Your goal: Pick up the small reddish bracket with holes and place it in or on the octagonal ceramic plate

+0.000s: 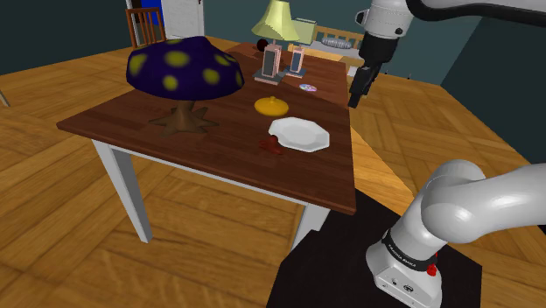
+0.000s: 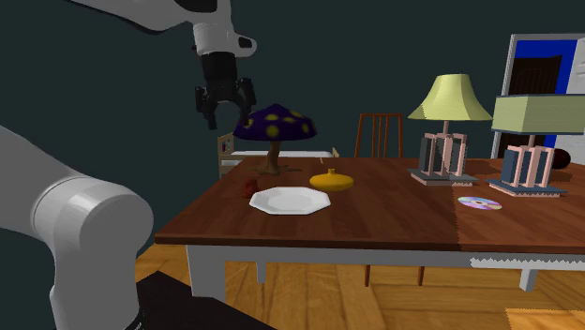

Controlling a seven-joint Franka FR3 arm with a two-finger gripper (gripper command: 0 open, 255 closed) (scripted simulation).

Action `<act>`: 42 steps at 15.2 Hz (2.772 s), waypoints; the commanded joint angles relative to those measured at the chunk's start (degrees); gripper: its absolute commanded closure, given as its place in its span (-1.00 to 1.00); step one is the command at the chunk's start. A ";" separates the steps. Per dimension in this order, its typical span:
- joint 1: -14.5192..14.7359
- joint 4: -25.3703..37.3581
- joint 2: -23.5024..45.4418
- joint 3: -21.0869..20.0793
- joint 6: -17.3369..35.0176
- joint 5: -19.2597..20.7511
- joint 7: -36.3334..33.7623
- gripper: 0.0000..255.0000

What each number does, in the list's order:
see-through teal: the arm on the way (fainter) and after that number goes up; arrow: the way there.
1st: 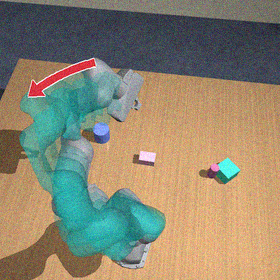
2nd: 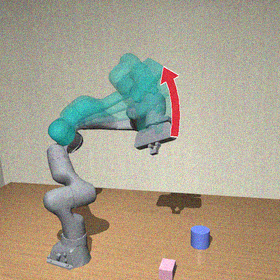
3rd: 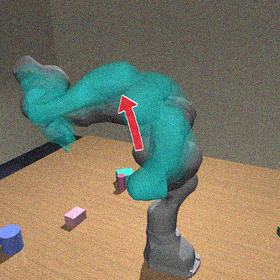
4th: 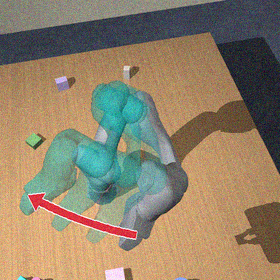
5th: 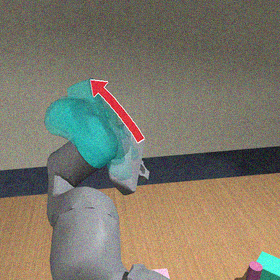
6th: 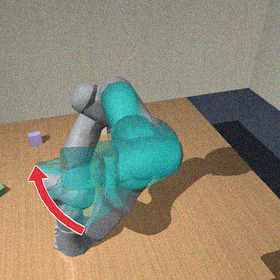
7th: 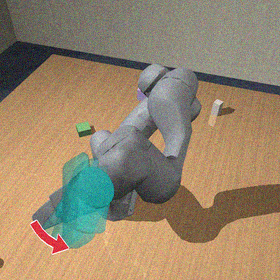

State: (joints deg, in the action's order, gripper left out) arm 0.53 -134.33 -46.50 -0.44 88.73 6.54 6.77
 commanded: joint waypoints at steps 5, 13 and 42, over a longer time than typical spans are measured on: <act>1.13 -1.40 5.89 -0.18 7.03 -1.12 0.10 -1.00; 3.41 -0.73 20.02 -0.85 20.05 -3.25 0.84 -1.00; 5.61 2.02 40.53 -2.18 37.39 -5.27 2.20 1.00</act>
State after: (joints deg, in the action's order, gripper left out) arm 6.14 -132.09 -6.09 -2.62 126.21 1.27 8.99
